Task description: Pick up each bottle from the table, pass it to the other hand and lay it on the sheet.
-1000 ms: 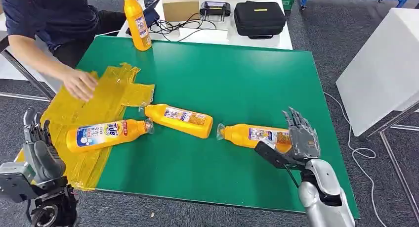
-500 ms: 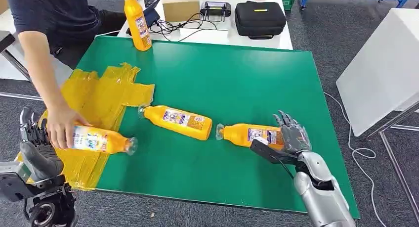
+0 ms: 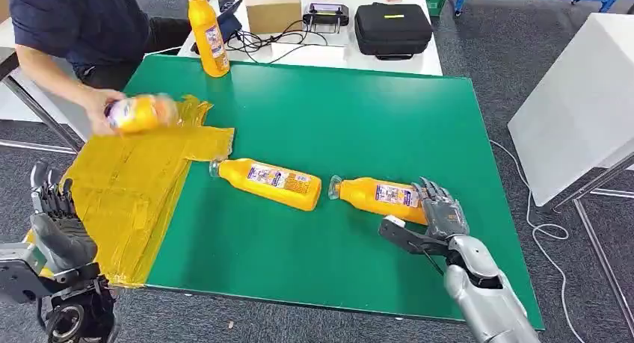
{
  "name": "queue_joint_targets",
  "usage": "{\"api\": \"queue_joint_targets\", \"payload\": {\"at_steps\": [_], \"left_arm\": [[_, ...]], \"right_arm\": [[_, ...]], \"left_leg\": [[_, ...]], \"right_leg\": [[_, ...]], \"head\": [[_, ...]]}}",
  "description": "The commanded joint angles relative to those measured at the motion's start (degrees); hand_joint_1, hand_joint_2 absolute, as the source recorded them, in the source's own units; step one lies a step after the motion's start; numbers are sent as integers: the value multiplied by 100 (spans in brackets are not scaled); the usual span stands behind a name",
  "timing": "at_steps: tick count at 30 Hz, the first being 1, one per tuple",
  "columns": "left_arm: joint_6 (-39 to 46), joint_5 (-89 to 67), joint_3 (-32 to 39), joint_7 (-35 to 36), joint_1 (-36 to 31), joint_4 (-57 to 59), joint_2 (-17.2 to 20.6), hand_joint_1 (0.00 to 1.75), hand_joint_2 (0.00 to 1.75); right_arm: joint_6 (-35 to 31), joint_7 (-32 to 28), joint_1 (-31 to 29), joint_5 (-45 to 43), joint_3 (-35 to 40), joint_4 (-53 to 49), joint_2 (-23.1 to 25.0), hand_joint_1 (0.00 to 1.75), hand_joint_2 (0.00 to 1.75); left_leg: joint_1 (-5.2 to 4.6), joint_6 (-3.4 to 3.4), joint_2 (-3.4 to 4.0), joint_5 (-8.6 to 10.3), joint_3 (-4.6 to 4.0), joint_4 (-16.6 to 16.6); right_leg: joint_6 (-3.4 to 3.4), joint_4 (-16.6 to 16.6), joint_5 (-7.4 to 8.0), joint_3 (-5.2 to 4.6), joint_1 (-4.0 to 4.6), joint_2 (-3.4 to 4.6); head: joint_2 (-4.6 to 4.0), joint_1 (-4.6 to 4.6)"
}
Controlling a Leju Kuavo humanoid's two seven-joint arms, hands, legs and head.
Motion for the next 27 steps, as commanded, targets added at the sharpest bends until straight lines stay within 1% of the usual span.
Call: {"api": "queue_joint_targets", "payload": {"at_steps": [1, 2, 3, 4, 5, 6, 7, 10, 16, 18, 20, 21, 22, 23, 24, 25, 26, 27], "left_arm": [[-15, 81, -107, 23, -461, 649, 129, 0, 0], [-3, 94, -102, 23, -494, 665, 140, 0, 0], [18, 113, -77, 27, -491, 651, 153, 0, 0], [28, 121, -58, 31, -472, 640, 168, 0, 0], [43, 140, -33, 40, -449, 607, 182, 0, 0], [56, 145, -26, 40, -410, 575, 186, 0, 0], [60, 159, -25, 47, -390, 571, 180, 0, 0], [35, 180, -88, 40, -413, 619, 174, 0, 0], [26, 202, -193, 29, -562, 785, 213, 0, 0], [18, 230, -197, 25, -559, 795, 227, 0, 0], [-50, 331, -205, 59, -470, 772, 265, 0, 0], [-57, 344, -192, 58, -419, 749, 269, 0, 0], [-143, 407, -205, 118, -376, 740, 286, 0, 0], [-325, 567, -186, 222, -262, 677, 305, 0, 0], [-359, 589, -138, 223, -178, 622, 290, 0, 0], [-649, 851, -106, 290, -81, 586, 290, 0, 0], [-770, 972, -67, 305, 16, 522, 267, 0, 0], [-1034, 1281, -14, 355, 155, 458, 250, 0, 0]], "right_arm": [[503, 441, -172, 253, 629, 1585, -107, 166, 175], [525, 436, -147, 254, 626, 1638, -79, 175, 175], [490, 464, -146, 271, 617, 1641, -26, 175, 175], [503, 462, -163, 272, 618, 1636, 14, 175, 175], [523, 493, -220, 286, 626, 1635, 59, 175, 175], [560, 516, -261, 305, 635, 1649, 71, 175, 175], [591, 523, -298, 310, 635, 1674, 73, 175, 175], [670, 520, -317, 299, 579, 1752, 58, 175, 175], [592, 515, -175, 321, 526, 1666, -62, 175, 175], [548, 499, -158, 325, 514, 1628, -80, 175, 175], [268, 424, -20, 239, 406, 1219, -157, 175, 175], [312, 444, 49, 224, 390, 990, -206, 175, 175], [226, 414, 162, 111, 277, 682, -221, 175, 175], [86, 360, 353, 0, 160, 136, -267, 175, 175], [250, 445, 488, -22, 130, -291, -326, 175, 175], [-64, 273, 674, -305, -97, -906, -290, 175, 175], [-266, 115, 776, -439, -170, -1283, -294, 175, 175], [-376, -47, 936, -752, -258, -2008, -341, 175, 175]], "left_leg": [[8, -8, -16, 0, 32, -11], [13, -15, -25, 2, 48, -20], [14, -14, -30, 2, 59, -18], [15, -11, -25, -6, 77, -13], [17, -15, -25, -10, 83, -20], [13, -5, -6, -23, 90, -10], [15, -9, -14, -18, 99, -22], [15, -5, -6, -25, 110, -16], [17, -6, -27, -20, 131, -21], [18, -11, -37, -15, 125, -26], [18, -8, -36, -15, 127, -26], [11, -1, -21, -26, 137, -14], [16, -5, -29, -22, 134, -20], [17, -9, -31, -19, 130, -25], [13, -2, -25, -26, 136, -16], [9, 0, -20, -29, 133, -11], [9, 1, -21, -29, 131, -10], [11, -4, -26, -29, 128, -15]], "right_leg": [[-6, -19, -3, 40, 7, -9], [-11, -33, -3, 63, 11, -11], [-11, -33, -6, 58, 11, -20], [-10, -29, -14, 26, 10, -17], [-10, -39, -14, 36, 12, -13], [-3, -26, -24, 38, 8, 4], [-8, -38, -22, 53, 10, -1], [0, -35, -22, 62, 10, 4], [-1, -48, -22, 89, 12, -15], [-5, -53, -21, 87, 12, -20], [-3, -54, -20, 90, 12, -20], [3, -38, -27, 93, 5, -11], [-1, -49, -24, 93, 10, -15], [-3, -53, -23, 90, 10, -14], [2, -42, -27, 93, 7, -14], [4, -35, -30, 87, 3, -10], [4, -34, -30, 88, 3, -11], [0, -39, -33, 89, 4, -12]], "head": [[2, 0], [0, 0], [0, 2], [0, 4], [0, 4], [0, 7], [2, 0], [2, 2], [0, 2], [2, 4], [0, 2], [0, 2], [2, 2], [2, 2], [2, 2], [0, 4], [0, 4], [0, 4]]}}
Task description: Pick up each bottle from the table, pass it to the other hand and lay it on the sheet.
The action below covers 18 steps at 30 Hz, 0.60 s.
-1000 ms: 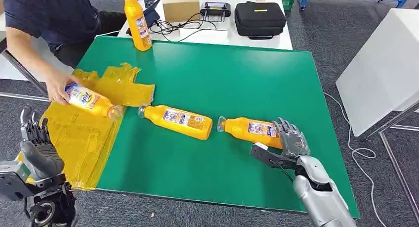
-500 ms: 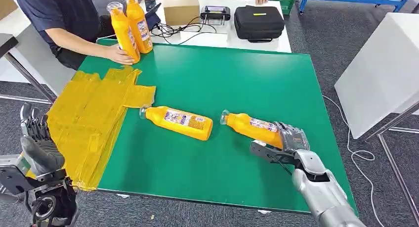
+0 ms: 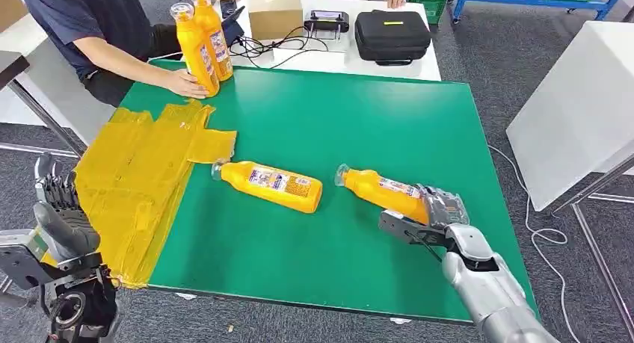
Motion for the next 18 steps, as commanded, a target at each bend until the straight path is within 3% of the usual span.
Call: {"api": "queue_joint_targets", "payload": {"at_steps": [1, 2, 3, 4, 6, 12, 15, 18], "left_arm": [[-932, 929, 46, 276, 488, 59, 98, 0, 0], [-1242, 1242, 3, 244, 573, 18, 121, 0, 0], [-1288, 1277, -27, 246, 592, 7, 109, 0, 0], [-1278, 1269, -54, 257, 590, 4, 96, 0, 175], [-1441, 1368, -206, 223, 587, -59, 104, 0, 175], [-1559, 1482, -522, 249, 476, -97, 119, 0, 175], [-1778, 1499, -858, 301, 271, -233, -20, 0, 175], [-1902, 1622, -1128, 479, 18, -235, 1, 0, 175]], "right_arm": [[-437, -385, 1395, -970, -626, -3142, -297, 175, 175], [-740, -895, 1448, -1539, -677, -3550, -313, 175, 175], [-748, -898, 1483, -1676, -658, -3822, -368, 175, 175], [-700, -842, 1493, -1690, -646, -3911, -388, 175, 175], [-880, -1205, 1565, -2022, -573, -4171, -372, 175, 175], [-1068, -1296, 1666, -2099, -289, -4309, -368, 175, 175], [-1071, -1264, 1643, -2107, 83, -4643, 15, 175, 175], [-979, -977, 1062, -2147, 682, -4404, 443, 175, 175]], "left_leg": [[1, -7, -10, -5, -3, -5], [0, -7, -6, -6, -8, -3], [-2, -11, 4, -10, -18, -2], [-9, -4, 6, -3, -38, 0], [-13, -6, 6, -7, -58, 7], [-1, -7, -4, -6, -70, 2], [0, -10, -3, -7, -80, 4], [1, -12, 17, -8, -95, 10]], "right_leg": [[-5, -5, -8, 4, 0, -3], [-5, -3, -8, -2, 0, 2], [-8, 0, -10, -8, -2, 14], [2, 6, 1, 23, -7, 11], [2, 15, -3, 9, -9, 15], [2, -2, -2, -6, 1, 4], [0, 0, -3, -12, 2, 7], [-3, 9, 1, -32, 3, 28]], "head": [[0, 0], [0, 0], [0, -2], [0, -2], [0, -2], [0, -2], [0, -4], [2, 0]]}}
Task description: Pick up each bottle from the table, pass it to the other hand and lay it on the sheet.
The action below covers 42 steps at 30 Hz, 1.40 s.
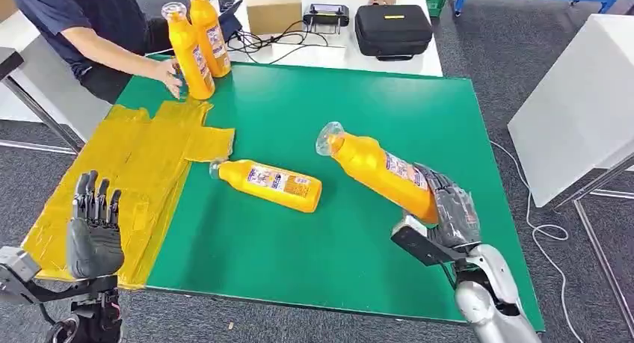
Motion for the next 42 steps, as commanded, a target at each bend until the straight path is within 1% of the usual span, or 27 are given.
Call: {"api": "queue_joint_targets", "payload": {"at_steps": [1, 2, 3, 4, 5, 6, 8, 10, 11, 12, 13, 14, 15, 17, 21, 22, 23, 24, 27, 29, 30, 31, 32, 34, 38, 39, 42], "left_arm": [[-325, 236, -905, 327, -654, 26, -52, 0, 175], [-347, 286, -1001, 364, -771, 107, -59, 0, 175], [-339, 292, -1018, 370, -798, 131, -64, 0, 175], [-339, 292, -1018, 370, -798, 131, -64, 0, 175], [-336, 297, -1027, 370, -802, 153, -54, 0, 175], [-410, 396, -1102, 412, -879, 207, -67, 0, 175], [-490, 541, -1278, 523, -1077, 344, -113, 0, 175], [-506, 785, -1493, 610, -1277, 453, -156, 0, 175], [-486, 821, -1556, 614, -1312, 435, -185, 0, 175], [-449, 816, -1585, 624, -1317, 413, -200, 0, 175], [-429, 816, -1598, 628, -1318, 400, -211, 0, 175], [-429, 816, -1598, 628, -1318, 400, -211, 0, 175], [-429, 816, -1598, 628, -1318, 400, -211, 0, 175], [-372, 830, -1685, 599, -1319, 340, -175, 0, 175], [-340, 893, -1780, 607, -1471, 505, -189, 0, 175], [-344, 941, -1791, 617, -1513, 558, -200, 0, 175], [-348, 946, -1805, 613, -1550, 595, -201, 0, 175], [-350, 1063, -1828, 635, -1663, 712, -241, 0, 175], [-320, 1138, -1886, 660, -1845, 840, -267, 0, 175], [-297, 1196, -1906, 672, -1935, 894, -282, 0, 175], [-275, 1247, -1917, 665, -2003, 928, -297, 0, 175], [-229, 1329, -1930, 691, -2112, 993, -343, 0, 175], [-224, 1336, -1937, 694, -2125, 991, -355, 0, 175], [-212, 1351, -1940, 696, -2121, 987, -373, 0, 175], [-166, 1469, -1617, 621, -2005, 813, -481, 0, 175], [-169, 1494, -1497, 609, -2007, 831, -509, 0, 175], [-174, 1508, -1471, 605, -2016, 836, -512, 0, 175]], "right_arm": [[104, 403, -832, -35, 1223, -156, 876, 175, 175], [50, 518, -1028, -23, 1368, 73, 1029, 175, 175], [30, 542, -1068, -15, 1398, 126, 1058, 175, 175], [30, 542, -1068, -15, 1398, 126, 1058, 175, 175], [-1, 542, -1074, -23, 1408, 162, 1036, 175, 175], [8, 545, -1210, -30, 1500, 341, 1112, 175, 175], [31, 578, -1534, 15, 1685, 794, 1389, 175, 175], [54, 624, -1982, -58, 1871, 1426, 1732, 175, 175], [57, 649, -2148, -81, 1914, 1650, 1872, 175, 175], [34, 657, -2203, -90, 1925, 1741, 1933, 175, 175], [30, 657, -2230, -89, 1935, 1768, 1950, 175, 175], [30, 657, -2230, -89, 1935, 1768, 1950, 175, 175], [30, 657, -2230, -89, 1935, 1768, 1950, 175, 175], [128, 628, -2458, -246, 2021, 2102, 2086, 175, 175], [165, 665, -2794, -323, 2125, 2644, 2306, 175, 175], [147, 671, -2851, -360, 2117, 2758, 2349, 175, 175], [125, 657, -2893, -377, 2118, 2833, 2375, 175, 175], [150, 649, -3041, -415, 2139, 3061, 2468, 175, 175], [147, 662, -3204, -435, 2170, 3268, 2594, 175, 175], [181, 666, -3271, -444, 2197, 3347, 2652, 175, 175], [108, 761, -3386, -579, 2377, 3446, 2658, 175, 175], [187, 748, -3441, -558, 2396, 3552, 2777, 175, 175], [181, 746, -3437, -546, 2413, 3560, 2808, 175, 175], [161, 749, -3422, -520, 2440, 3587, 2851, 175, 175], [52, 755, -3235, -94, 2793, 3621, 2945, 175, 175], [81, 760, -3159, 50, 2961, 3573, 2956, 175, 175], [72, 763, -3124, 66, 2994, 3561, 2976, 175, 175]], "left_leg": [[3, -11, 26, -5, 2, 4], [7, -15, 37, -9, 10, 5], [3, -11, 29, -2, 4, 0], [5, -16, 34, -4, 11, 0], [4, -9, 18, 4, 7, -3], [7, -15, 16, 3, 17, -5], [7, -8, 11, 8, 14, -5], [9, -13, 15, 6, 25, -4], [4, -5, 19, 12, 6, -2], [4, -8, 33, 9, 8, -1], [3, -6, 27, 13, -2, -3], [5, -11, 36, 9, 12, -5], [7, -9, 22, 12, 6, -5], [7, -10, 3, 12, 11, -6], [8, -13, 26, 5, 25, -4], [14, -24, 27, -3, 49, -9], [5, -6, 12, 15, 0, -1], [6, -9, 11, 14, 4, 0], [8, -13, 6, 14, 9, -1], [3, -4, 6, 18, -7, -1], [5, -6, 3, 18, -5, 0], [9, -11, 4, 14, 6, 1], [5, -5, 4, 17, -8, 2], [10, -10, 5, 11, 3, 4], [8, -9, 11, 10, 14, -6], [8, -6, 11, 12, 4, -3], [8, -7, 9, 11, 2, -3]], "right_leg": [[-9, 6, 2, -5, 2, 35], [-13, 5, 1, 2, 6, 49], [-8, 5, 5, -3, 3, 37], [-13, 5, 5, 1, 5, 45], [-9, 0, 5, 0, 4, 24], [-13, -2, 2, 11, 6, 28], [-9, -3, 2, 9, 6, 18], [-12, -3, -1, 21, 7, 27], [-5, 3, 6, 2, 3, 25], [-8, 5, 7, 2, 3, 40], [-5, 6, 10, -7, 2, 36], [-7, 3, 10, 4, 4, 47], [-5, 1, 8, 1, 6, 30], [-6, -3, 2, 12, 6, 15], [-10, -1, -1, 22, 5, 39], [-20, -9, -9, 49, 11, 49], [-5, 5, 5, -2, 4, 19], [-7, 5, 3, 5, 5, 20], [-10, 5, 1, 10, 6, 18], [-3, 6, 5, -7, 2, 10], [-5, 6, 4, -4, 4, 10], [-9, 5, 0, 9, 7, 16], [-5, 8, 3, -6, 4, 10], [-8, 6, -2, 7, 8, 15], [-7, -4, -1, 16, 6, 21], [-4, -1, 2, 6, 7, 18], [-5, 0, 1, 4, 7, 16]], "head": [[0, 0], [2, 2], [2, -2], [0, 0], [0, -2], [2, 0], [0, 0], [0, 0], [0, 2], [0, 4], [0, 0], [2, -2], [2, -2], [0, 2], [2, 0], [0, 0], [2, -2], [0, 2], [0, 2], [2, -2], [2, 2], [2, 0], [0, 0], [0, 2], [0, 0], [0, 2], [0, 2]]}}
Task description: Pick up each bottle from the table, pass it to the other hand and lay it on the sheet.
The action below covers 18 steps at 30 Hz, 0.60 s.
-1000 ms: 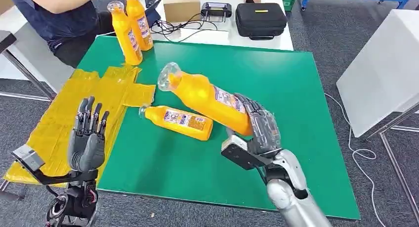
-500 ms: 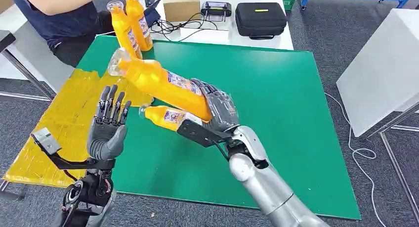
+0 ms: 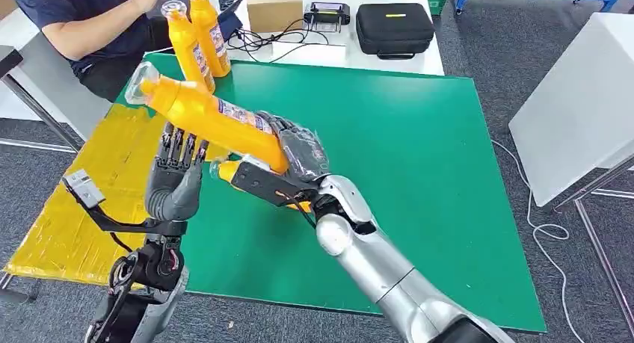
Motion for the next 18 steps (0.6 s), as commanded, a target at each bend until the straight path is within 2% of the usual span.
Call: {"api": "queue_joint_targets", "payload": {"at_steps": [1, 7, 11, 18], "left_arm": [[7, 92, 348, -23, -225, 339, -157, 0, 175], [-13, 104, 621, -5, -246, 282, -250, 0, 175], [40, -10, 855, -31, 20, -76, -360, 0, 175], [32, -43, 880, -18, 83, -119, -395, 0, 175]], "right_arm": [[-68, 43, -69, 332, 752, 471, 110, 175, 175], [119, 139, 255, 600, 1215, -106, 91, 175, 175], [292, 215, 548, 761, 1581, -570, -28, 175, 175], [308, 229, 572, 792, 1622, -665, -85, 175, 175]], "left_leg": [[8, -14, 4, -11, 33, -6], [6, -8, -3, -5, 14, -4], [8, -10, 2, -9, 19, -5], [11, -11, -2, -8, 16, -2]], "right_leg": [[-11, -11, -9, 37, 7, 16], [-6, -8, -5, 14, 4, 5], [-8, -11, -8, 20, 6, 12], [-8, -11, -8, 20, 8, 8]], "head": [[-2, 0], [-2, 0], [-2, 2], [0, 2]]}}
